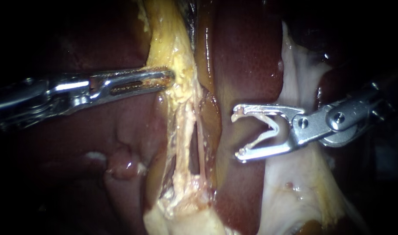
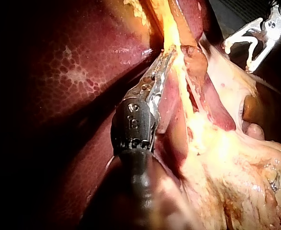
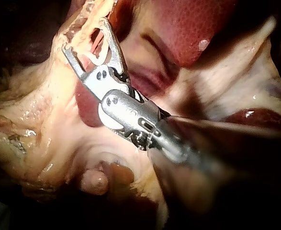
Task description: Clipping first clip left tube
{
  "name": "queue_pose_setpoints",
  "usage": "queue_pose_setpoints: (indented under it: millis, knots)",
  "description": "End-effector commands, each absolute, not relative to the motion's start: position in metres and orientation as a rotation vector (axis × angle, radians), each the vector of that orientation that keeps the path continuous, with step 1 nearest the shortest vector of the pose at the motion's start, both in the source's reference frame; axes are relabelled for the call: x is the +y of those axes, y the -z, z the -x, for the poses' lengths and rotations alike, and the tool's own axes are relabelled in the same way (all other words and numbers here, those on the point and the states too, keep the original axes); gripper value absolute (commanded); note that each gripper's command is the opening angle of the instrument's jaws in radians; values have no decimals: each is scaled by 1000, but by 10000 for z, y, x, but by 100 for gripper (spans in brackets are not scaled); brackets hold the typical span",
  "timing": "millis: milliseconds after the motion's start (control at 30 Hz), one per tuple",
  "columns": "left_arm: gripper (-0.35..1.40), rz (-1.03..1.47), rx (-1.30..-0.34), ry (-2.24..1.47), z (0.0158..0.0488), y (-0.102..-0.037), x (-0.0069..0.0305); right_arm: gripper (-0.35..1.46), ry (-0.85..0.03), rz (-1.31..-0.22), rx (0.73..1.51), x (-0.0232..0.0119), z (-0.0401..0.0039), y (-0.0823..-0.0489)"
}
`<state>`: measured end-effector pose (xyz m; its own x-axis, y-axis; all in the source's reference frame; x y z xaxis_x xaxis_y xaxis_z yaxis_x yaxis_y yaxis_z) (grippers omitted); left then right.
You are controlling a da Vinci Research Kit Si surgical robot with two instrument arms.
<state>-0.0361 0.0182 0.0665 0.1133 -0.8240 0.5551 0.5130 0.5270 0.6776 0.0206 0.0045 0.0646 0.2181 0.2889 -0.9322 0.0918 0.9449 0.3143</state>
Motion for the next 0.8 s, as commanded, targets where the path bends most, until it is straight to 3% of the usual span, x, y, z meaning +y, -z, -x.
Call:
queue_pose_setpoints:
  millis: [33,133,300,500,800]
  knots:
    - [-35,-356,-1063,1011,360,-662,182,60,-137,-336,1354,44,-207,-648]
    - [-35,-364,-1061,1013,356,-650,186,60,-151,-397,1333,36,-218,-655]
    - [-35,-376,-1061,1025,346,-616,198,60,-174,-503,1220,9,-249,-675]
    - [-35,-349,-1087,1017,333,-580,205,60,-207,-585,1188,-17,-284,-703]
    - [-35,-336,-1097,1021,330,-553,200,60,-205,-602,1139,-24,-310,-740]
